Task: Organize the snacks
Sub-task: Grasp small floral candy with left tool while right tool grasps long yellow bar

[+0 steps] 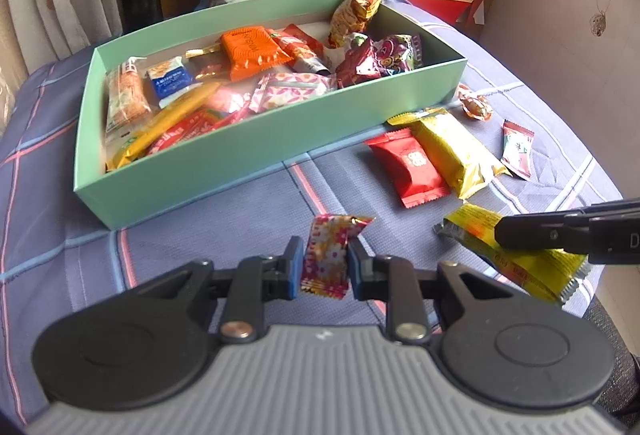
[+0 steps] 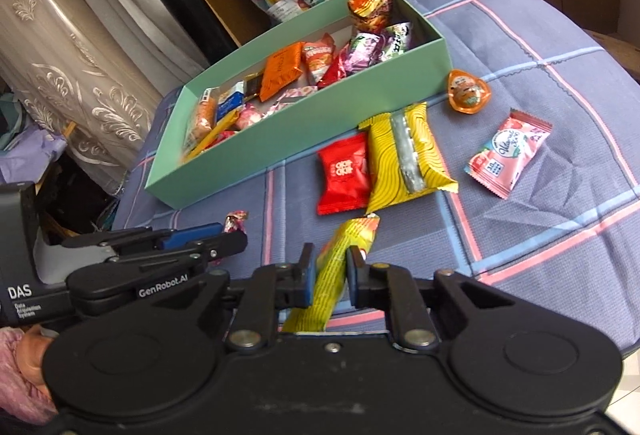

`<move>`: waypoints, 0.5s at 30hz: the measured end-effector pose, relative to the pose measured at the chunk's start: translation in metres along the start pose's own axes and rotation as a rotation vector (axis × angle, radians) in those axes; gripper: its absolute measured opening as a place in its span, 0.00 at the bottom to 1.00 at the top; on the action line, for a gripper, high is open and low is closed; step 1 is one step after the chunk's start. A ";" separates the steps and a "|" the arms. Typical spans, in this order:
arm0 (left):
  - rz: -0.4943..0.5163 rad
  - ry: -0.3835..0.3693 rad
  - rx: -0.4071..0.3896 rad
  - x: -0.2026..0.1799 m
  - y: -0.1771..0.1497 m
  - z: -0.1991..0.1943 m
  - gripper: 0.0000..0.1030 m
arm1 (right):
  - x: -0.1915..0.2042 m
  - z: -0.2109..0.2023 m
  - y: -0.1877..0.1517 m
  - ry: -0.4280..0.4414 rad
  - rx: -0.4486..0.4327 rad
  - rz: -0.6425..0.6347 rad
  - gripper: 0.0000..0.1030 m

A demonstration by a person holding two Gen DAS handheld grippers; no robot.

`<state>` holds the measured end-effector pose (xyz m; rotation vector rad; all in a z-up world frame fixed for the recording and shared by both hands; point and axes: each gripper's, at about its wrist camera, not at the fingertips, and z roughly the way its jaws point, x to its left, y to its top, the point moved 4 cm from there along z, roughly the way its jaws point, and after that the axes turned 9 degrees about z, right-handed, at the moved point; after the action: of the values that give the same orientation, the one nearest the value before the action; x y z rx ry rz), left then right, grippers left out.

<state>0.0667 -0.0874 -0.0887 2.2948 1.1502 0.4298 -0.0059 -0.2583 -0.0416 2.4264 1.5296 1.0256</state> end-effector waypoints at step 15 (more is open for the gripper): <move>-0.057 -0.010 0.037 0.016 -0.016 0.005 0.22 | 0.017 0.052 -0.003 -0.157 0.055 -0.137 0.32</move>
<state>0.0683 -0.0682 -0.1018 2.2869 1.2253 0.3773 0.0265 -0.2290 -0.0747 2.3351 1.6626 0.7600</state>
